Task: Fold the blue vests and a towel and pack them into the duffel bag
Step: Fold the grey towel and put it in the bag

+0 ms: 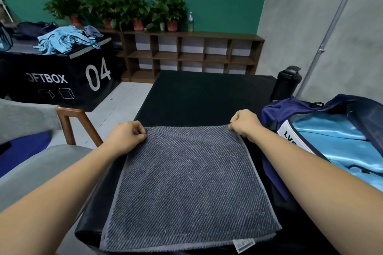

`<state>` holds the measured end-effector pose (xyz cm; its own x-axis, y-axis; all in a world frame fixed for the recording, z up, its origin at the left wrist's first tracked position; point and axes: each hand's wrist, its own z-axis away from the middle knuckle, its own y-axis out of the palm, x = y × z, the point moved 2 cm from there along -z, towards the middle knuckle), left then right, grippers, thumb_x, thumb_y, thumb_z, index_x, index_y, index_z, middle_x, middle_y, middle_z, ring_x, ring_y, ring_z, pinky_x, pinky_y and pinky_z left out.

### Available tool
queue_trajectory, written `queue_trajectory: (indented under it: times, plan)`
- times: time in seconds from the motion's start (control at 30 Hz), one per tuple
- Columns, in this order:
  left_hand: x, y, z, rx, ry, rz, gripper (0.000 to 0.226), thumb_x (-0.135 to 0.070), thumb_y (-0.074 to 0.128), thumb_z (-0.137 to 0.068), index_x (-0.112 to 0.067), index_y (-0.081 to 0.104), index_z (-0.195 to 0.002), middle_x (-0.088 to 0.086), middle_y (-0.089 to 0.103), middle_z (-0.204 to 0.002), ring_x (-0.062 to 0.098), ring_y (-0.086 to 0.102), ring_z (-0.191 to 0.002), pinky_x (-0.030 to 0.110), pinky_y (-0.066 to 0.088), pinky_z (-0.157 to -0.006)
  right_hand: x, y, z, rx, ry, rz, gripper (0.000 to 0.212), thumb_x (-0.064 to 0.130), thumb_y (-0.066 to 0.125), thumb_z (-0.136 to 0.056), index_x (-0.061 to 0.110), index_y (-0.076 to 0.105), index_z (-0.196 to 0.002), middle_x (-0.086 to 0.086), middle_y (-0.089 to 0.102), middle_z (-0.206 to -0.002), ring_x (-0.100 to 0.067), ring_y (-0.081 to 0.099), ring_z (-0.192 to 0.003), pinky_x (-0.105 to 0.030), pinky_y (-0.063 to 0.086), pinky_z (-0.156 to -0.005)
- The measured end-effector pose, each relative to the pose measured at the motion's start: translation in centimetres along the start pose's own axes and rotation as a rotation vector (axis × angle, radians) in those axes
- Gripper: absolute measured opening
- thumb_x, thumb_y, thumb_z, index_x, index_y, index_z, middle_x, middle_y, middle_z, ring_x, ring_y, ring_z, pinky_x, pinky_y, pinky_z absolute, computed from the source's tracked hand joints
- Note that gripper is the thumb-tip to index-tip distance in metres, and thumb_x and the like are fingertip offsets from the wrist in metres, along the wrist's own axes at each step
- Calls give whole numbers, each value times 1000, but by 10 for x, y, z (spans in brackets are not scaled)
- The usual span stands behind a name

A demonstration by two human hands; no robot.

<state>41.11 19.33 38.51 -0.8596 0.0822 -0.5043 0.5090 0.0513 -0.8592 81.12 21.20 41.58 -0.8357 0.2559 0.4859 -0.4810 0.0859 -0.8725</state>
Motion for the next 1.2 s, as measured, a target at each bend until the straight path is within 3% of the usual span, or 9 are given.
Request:
queue_trajectory:
  times: [0.1, 0.23, 0.37, 0.5, 0.57, 0.73, 0.83, 1.03, 1.2]
  plan:
    - [9, -2, -6, -62, -34, 19, 8, -24, 73, -97, -27, 67, -101, -7, 73, -83, 15, 68, -86, 32, 45, -73, 2, 2, 0, 13, -36, 134, 9, 11, 69, -87, 12, 74, -94, -9, 75, -100, -30, 72, -91, -42, 64, -85]
    - [15, 0, -14, -75, -77, -3, 24, -34, 75, -97, -27, 63, -116, -2, 73, -97, 21, 67, -96, 36, 51, -84, 13, 2, 3, 170, -78, 368, 18, 23, 64, -87, 12, 72, -98, -8, 72, -97, -28, 71, -86, -33, 56, -66]
    - [13, -1, -20, -26, -135, -2, 11, -28, 78, -93, -21, 70, -96, -2, 72, -94, 14, 64, -83, 29, 46, -67, 24, -1, -7, 258, -172, 444, 26, 32, 72, -86, 18, 77, -106, -5, 68, -110, -23, 66, -99, -39, 62, -88]
    - [11, -5, -24, -48, -126, 15, 13, -20, 81, -85, -22, 68, -83, 4, 65, -97, 15, 62, -80, 29, 41, -63, 28, -6, -17, 264, -204, 406, 15, 26, 82, -81, 16, 75, -90, -3, 74, -99, -23, 69, -94, -36, 61, -82]
    - [6, -10, -23, -113, -108, 32, 12, -17, 77, -88, -20, 65, -85, 2, 67, -92, 20, 64, -83, 33, 42, -65, 29, -13, -23, 223, -231, 342, 14, 19, 84, -84, 12, 75, -92, -3, 74, -96, -22, 69, -92, -33, 56, -72]
    - [-14, -30, -20, -311, -28, 194, 14, -15, 72, -95, -21, 61, -89, -2, 70, -83, 17, 65, -81, 29, 42, -63, 29, -38, -33, -89, -273, 175, 18, 17, 74, -90, 26, 60, -84, 2, 68, -93, -25, 66, -88, -37, 51, -71]
    - [-28, -47, -10, -354, 16, 240, 13, -14, 74, -95, -18, 63, -90, 0, 70, -84, 15, 64, -82, 24, 43, -65, 29, -52, -22, -160, -331, 147, 20, 18, 74, -91, 26, 58, -84, 5, 68, -88, -22, 64, -83, -38, 50, -69]
    - [-39, -76, 32, -131, 107, 174, 17, -19, 82, -88, -23, 66, -86, -7, 74, -89, 17, 69, -87, 40, 55, -80, 10, -66, 39, -125, -463, 136, 22, 17, 77, -87, 28, 59, -82, 10, 68, -83, -15, 65, -80, -39, 56, -76]
    - [-42, -88, 81, 98, 171, 67, 18, -14, 83, -83, -22, 67, -84, -7, 73, -83, 18, 69, -78, 44, 61, -72, -13, -77, 100, -133, -598, 160, 29, 11, 74, -83, 31, 53, -82, 10, 63, -73, -6, 60, -72, -39, 51, -69]
